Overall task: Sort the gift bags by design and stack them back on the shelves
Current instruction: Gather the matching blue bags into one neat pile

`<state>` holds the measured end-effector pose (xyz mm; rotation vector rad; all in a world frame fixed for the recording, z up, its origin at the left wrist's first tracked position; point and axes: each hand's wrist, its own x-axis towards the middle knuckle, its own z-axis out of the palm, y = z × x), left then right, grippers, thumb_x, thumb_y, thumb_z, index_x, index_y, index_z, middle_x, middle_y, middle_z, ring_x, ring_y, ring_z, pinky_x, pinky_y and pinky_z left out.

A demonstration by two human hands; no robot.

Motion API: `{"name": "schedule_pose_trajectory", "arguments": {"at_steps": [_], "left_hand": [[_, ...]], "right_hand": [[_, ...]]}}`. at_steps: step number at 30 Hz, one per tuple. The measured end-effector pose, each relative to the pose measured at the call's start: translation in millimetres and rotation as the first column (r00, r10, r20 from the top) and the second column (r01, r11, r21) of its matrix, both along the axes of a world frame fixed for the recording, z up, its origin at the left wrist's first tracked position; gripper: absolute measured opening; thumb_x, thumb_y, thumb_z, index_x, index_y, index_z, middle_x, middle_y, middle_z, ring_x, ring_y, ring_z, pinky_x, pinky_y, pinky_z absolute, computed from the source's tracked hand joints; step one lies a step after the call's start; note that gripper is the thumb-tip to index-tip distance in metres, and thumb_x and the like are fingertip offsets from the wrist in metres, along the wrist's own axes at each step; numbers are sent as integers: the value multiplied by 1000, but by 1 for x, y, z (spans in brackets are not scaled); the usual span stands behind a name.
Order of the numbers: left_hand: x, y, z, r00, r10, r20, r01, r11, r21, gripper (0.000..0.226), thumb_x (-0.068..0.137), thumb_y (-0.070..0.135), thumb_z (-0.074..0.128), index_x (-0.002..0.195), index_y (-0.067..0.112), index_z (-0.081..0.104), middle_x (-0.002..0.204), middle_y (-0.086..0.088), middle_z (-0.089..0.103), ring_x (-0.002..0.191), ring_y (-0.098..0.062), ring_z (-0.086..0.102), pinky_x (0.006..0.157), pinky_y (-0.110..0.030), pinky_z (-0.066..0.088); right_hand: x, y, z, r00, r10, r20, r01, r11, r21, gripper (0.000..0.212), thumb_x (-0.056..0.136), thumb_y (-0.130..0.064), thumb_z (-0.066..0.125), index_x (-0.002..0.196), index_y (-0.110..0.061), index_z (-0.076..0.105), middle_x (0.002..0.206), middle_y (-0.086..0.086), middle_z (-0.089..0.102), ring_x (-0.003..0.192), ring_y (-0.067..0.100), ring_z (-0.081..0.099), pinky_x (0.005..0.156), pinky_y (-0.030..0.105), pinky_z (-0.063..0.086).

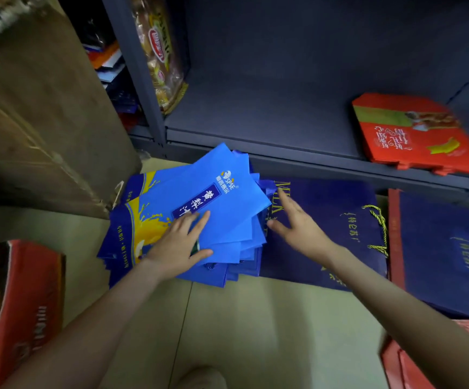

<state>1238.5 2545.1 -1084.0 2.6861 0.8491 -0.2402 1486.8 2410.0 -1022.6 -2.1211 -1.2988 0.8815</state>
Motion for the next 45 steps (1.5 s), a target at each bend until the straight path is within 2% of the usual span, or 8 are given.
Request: {"name": "schedule_pose_trajectory", "arguments": {"at_steps": [5,11,16,19,26,34,38,45], "left_hand": [[-4,-3,5,996,-69,-49,68,997,-21,60,101,45,27,151,32,-2,156,-2,4,146,-22,-9,116,-35,14],[2,2,6,972,-233,2,233,970,-63,57,104,19,31,151,34,2,157,19,-8,143,-5,-16,108,-32,36],[7,-5,19,936,-349,-32,346,905,247,61,88,-7,13,146,8,25,155,-2,25,143,-18,23,78,-18,52],[10,-11,26,876,-475,-89,447,728,519,78,86,-13,-12,130,0,51,135,-13,54,125,-25,52,105,-28,36],[36,-15,30,879,-471,71,410,824,390,68,74,-9,22,141,2,28,146,-12,42,133,-22,42,107,-39,39],[54,-16,33,969,-146,202,134,989,69,73,92,53,21,152,13,11,159,1,6,145,-4,0,118,-26,-2],[93,-22,42,961,-138,238,112,986,122,65,94,47,28,145,8,36,152,-10,33,140,-23,32,116,-39,18],[190,-16,58,939,-127,318,40,963,267,53,86,28,48,130,1,54,137,-19,50,123,-33,53,102,-50,36]], "right_hand": [[-27,24,-6,967,-170,-192,186,980,69,58,94,-15,57,147,-17,33,131,6,43,114,19,51,97,28,41],[-29,11,-15,956,-239,-169,275,933,231,50,90,11,39,132,-12,52,89,-1,43,84,14,46,79,20,39],[-34,23,-18,913,-354,-204,388,907,162,57,88,-21,65,140,-14,42,111,-2,41,113,22,44,99,31,39],[-27,38,-12,875,-362,-320,409,908,89,70,89,-23,66,148,-17,29,121,3,55,111,15,53,94,28,43],[-17,16,-8,646,-383,-660,666,705,243,55,92,3,56,138,-22,42,105,-15,67,91,-4,63,83,17,51],[-32,-3,-33,889,-174,-424,287,933,219,71,88,1,62,148,-22,30,114,0,57,93,13,58,86,13,45],[-20,-2,-27,967,-140,-211,179,967,180,74,89,-9,63,150,-17,22,104,2,45,94,13,50,79,1,35],[101,-22,-27,890,-311,334,283,950,129,76,85,-1,60,148,2,19,131,24,40,116,39,39,100,39,30]]}}
